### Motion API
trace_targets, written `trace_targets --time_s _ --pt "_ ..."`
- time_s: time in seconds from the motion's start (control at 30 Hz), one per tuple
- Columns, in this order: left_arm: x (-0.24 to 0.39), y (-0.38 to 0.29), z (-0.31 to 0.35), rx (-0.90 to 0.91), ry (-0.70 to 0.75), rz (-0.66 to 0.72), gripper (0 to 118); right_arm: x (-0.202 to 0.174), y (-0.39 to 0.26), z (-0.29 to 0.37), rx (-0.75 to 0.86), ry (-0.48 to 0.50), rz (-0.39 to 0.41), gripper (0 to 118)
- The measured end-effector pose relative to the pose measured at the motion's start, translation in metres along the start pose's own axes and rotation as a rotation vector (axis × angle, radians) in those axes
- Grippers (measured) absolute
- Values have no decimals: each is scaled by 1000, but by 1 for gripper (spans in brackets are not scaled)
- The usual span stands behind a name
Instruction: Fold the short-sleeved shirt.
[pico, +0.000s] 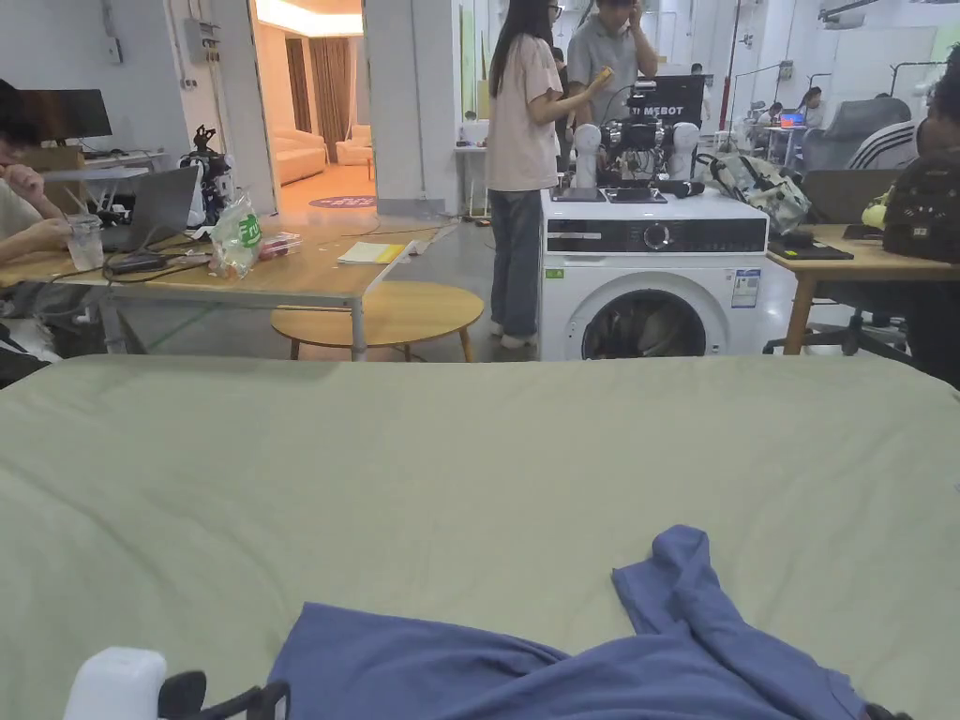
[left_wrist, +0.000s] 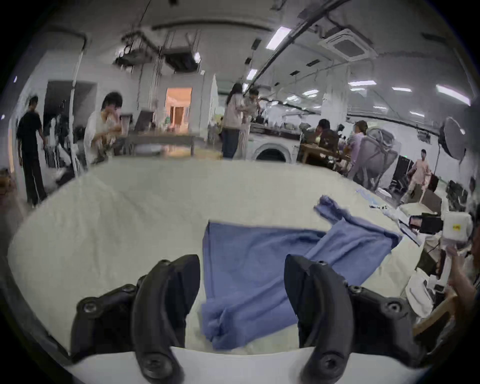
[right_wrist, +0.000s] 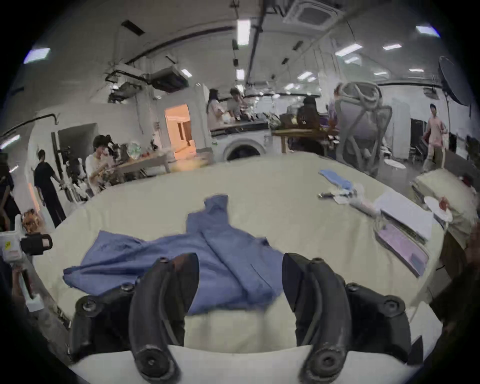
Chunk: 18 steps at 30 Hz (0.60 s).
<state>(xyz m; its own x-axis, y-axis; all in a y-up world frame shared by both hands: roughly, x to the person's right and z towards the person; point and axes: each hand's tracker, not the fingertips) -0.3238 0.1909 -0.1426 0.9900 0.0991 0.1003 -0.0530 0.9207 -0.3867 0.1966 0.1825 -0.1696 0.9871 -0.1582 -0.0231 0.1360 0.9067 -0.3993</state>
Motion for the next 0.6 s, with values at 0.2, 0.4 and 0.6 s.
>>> trace_targets --time_s 0.2,0.4,0.6 --pt "28 25 -6 74 -9 37 57 -36 28 -33 4 125 36 33" --pt "42 20 -11 63 -18 10 0 -57 29 -41 -6 117 69 0" --pt "20 23 9 74 -41 166 0 -58 26 -41 -33 129 75 0"
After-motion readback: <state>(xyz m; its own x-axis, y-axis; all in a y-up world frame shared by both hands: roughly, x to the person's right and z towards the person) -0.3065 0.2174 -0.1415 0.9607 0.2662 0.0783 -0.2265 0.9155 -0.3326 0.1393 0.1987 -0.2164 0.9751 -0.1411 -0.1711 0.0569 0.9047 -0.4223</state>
